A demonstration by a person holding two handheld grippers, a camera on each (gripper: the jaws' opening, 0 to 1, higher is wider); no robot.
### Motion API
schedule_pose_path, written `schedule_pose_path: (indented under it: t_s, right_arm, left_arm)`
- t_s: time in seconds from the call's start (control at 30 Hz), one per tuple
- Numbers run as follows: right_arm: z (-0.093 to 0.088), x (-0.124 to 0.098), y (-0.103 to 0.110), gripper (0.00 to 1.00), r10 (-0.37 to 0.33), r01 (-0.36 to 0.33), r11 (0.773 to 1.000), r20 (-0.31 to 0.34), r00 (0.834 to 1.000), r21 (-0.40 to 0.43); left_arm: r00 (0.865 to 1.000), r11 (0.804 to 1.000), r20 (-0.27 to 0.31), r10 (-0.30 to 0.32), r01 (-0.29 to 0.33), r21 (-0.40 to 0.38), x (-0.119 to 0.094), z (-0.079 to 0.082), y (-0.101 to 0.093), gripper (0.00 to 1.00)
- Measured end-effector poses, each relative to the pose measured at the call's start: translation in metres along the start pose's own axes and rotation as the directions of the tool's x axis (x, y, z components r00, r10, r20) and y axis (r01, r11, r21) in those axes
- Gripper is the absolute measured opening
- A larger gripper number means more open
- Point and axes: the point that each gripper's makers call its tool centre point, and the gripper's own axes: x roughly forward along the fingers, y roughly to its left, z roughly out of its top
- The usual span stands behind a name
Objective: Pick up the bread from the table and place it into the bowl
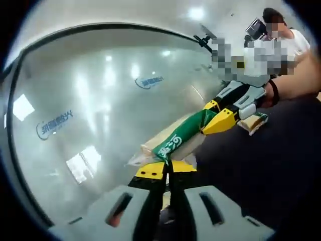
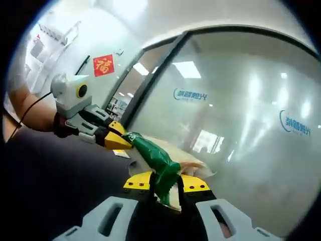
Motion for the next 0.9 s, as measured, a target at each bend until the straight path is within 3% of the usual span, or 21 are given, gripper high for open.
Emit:
schedule_pose_path:
  t_s: [0.13, 0.2, 0.3, 0.37, 0.4, 0.43, 0.47, 0.5, 0.53, 0.6, 0.63, 0.7, 0.77, 0.8, 0.9]
  right_arm:
    - [-0.011, 0.037, -0.027, 0.16, -0.005, 0.005, 1.0, -0.025, 1.0, 0.024]
    - [-0.021, 0.053, -0.035, 0.16, 0.017, -0.012, 0.993, -0.037, 0.999, 0.114]
    - [-0.034, 0.076, -0.05, 0.16, 0.006, 0.001, 0.993, -0.062, 0.998, 0.115]
    - [-0.057, 0.091, -0.049, 0.17, 0.041, -0.014, 0.98, -0.133, 0.99, 0.197]
    - [-0.077, 0.097, -0.049, 0.17, 0.061, -0.012, 0.973, -0.207, 0.976, 0.233]
    - [-0.097, 0.1, -0.046, 0.19, 0.086, -0.018, 0.972, -0.285, 0.955, 0.234]
    - [-0.105, 0.103, -0.043, 0.24, 0.095, -0.022, 0.972, -0.308, 0.947, 0.233]
    - [-0.115, 0.103, -0.037, 0.32, 0.11, -0.05, 0.982, -0.338, 0.935, 0.181]
    - [-0.109, 0.1, -0.03, 0.45, 0.112, -0.069, 0.986, -0.299, 0.948, 0.151]
    - [-0.097, 0.094, -0.021, 0.54, 0.16, -0.115, 0.975, -0.248, 0.955, 0.188]
    - [-0.097, 0.088, -0.02, 0.52, 0.166, -0.119, 0.975, -0.258, 0.952, 0.186]
    - [-0.082, 0.067, -0.016, 0.48, 0.148, -0.123, 0.985, -0.218, 0.965, 0.123]
    - [-0.069, 0.053, -0.016, 0.47, 0.132, -0.107, 0.984, -0.189, 0.973, 0.14]
    - [-0.062, 0.055, -0.026, 0.47, 0.121, -0.098, 0.983, -0.148, 0.981, 0.155]
    - [-0.034, 0.02, -0.034, 0.46, 0.07, -0.064, 0.97, -0.018, 0.997, 0.233]
  left_arm:
    - [0.999, 0.999, -0.043, 0.024, -0.022, 0.036, 0.034, -0.017, 0.028, 0.0]
    - [0.997, 0.998, -0.058, 0.054, -0.052, 0.04, 0.044, -0.025, 0.041, 0.0]
    - [0.993, 0.997, -0.096, 0.071, -0.072, -0.005, 0.058, -0.039, 0.052, 0.0]
    - [0.987, 0.994, -0.125, 0.103, -0.105, -0.014, 0.072, -0.056, 0.058, 0.0]
    - [0.984, 0.997, -0.164, 0.067, -0.072, -0.024, 0.077, -0.071, 0.052, 0.02]
    - [0.972, 0.996, -0.232, 0.02, -0.041, -0.084, 0.076, -0.087, 0.04, 0.15]
    - [0.973, 0.985, -0.228, -0.036, -0.004, -0.174, 0.077, -0.094, 0.027, 0.33]
    - [0.979, 0.975, -0.199, -0.055, 0.009, -0.223, 0.079, -0.098, 0.025, 0.5]
    - [0.98, 0.971, -0.193, -0.055, 0.007, -0.24, 0.075, -0.1, 0.022, 0.52]
    - [0.983, 0.982, -0.182, -0.009, -0.026, -0.186, 0.062, -0.1, 0.029, 0.36]
    - [0.984, 0.983, -0.176, 0.002, -0.034, -0.178, 0.056, -0.098, 0.031, 0.32]
    - [0.986, 0.975, -0.166, 0.009, -0.046, -0.218, 0.055, -0.097, 0.037, 0.32]
    - [0.99, 0.965, -0.141, 0.018, -0.054, -0.256, 0.05, -0.089, 0.043, 0.32]
    - [0.991, 0.961, -0.134, 0.024, -0.06, -0.268, 0.046, -0.085, 0.044, 0.32]
    - [0.997, 0.935, -0.07, 0.026, -0.049, -0.352, 0.032, -0.062, 0.039, 0.32]
